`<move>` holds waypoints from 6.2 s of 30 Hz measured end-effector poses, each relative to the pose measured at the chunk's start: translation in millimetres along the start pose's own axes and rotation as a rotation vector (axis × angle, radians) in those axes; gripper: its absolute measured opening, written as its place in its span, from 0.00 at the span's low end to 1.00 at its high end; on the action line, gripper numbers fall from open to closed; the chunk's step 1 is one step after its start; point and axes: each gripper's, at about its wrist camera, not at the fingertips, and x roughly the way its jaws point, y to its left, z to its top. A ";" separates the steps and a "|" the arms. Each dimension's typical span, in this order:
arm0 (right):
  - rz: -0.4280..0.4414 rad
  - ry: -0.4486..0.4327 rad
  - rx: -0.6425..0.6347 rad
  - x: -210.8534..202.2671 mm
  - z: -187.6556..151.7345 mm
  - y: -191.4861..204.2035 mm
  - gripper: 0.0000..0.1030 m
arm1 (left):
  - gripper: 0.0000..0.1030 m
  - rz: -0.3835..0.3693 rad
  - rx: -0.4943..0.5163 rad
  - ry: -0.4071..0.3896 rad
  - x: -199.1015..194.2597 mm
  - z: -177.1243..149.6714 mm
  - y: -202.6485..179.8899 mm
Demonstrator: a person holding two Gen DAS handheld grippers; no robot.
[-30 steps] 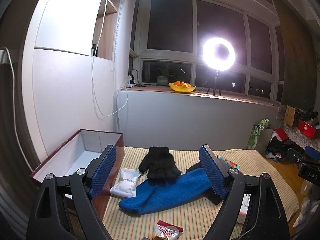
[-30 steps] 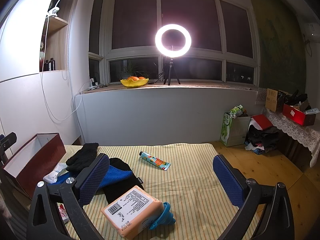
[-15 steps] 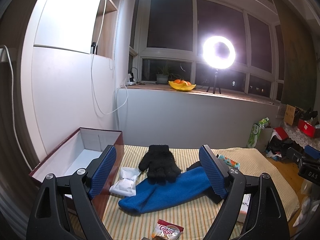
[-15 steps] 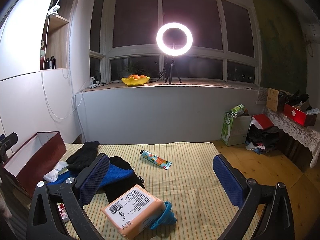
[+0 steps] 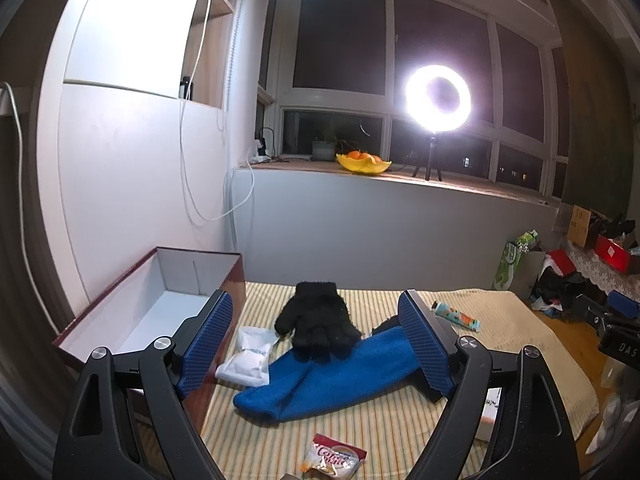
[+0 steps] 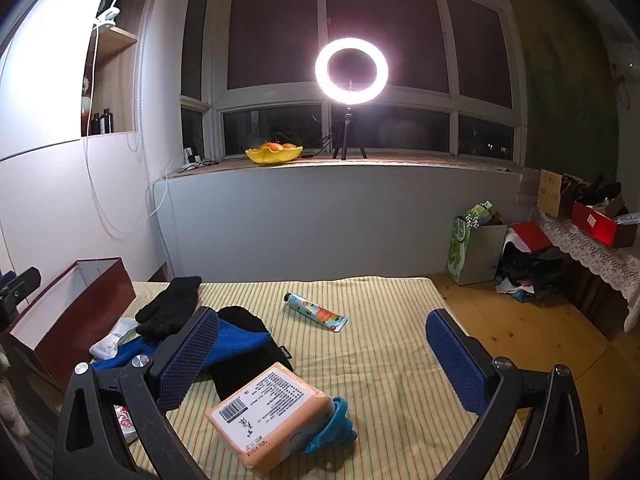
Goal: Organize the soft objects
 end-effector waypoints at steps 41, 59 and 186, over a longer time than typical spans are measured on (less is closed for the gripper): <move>0.388 0.347 0.310 47.4 -45.5 -62.8 0.79 | 0.81 -0.163 -0.157 0.335 18.7 -64.6 35.1; 0.501 0.715 0.162 157.8 -41.7 -48.8 0.48 | 0.60 -0.530 -0.137 0.605 46.3 -100.4 -73.3; 0.634 0.502 -0.104 131.2 68.7 103.4 0.68 | 0.59 -0.161 -0.145 0.356 46.8 -25.6 94.2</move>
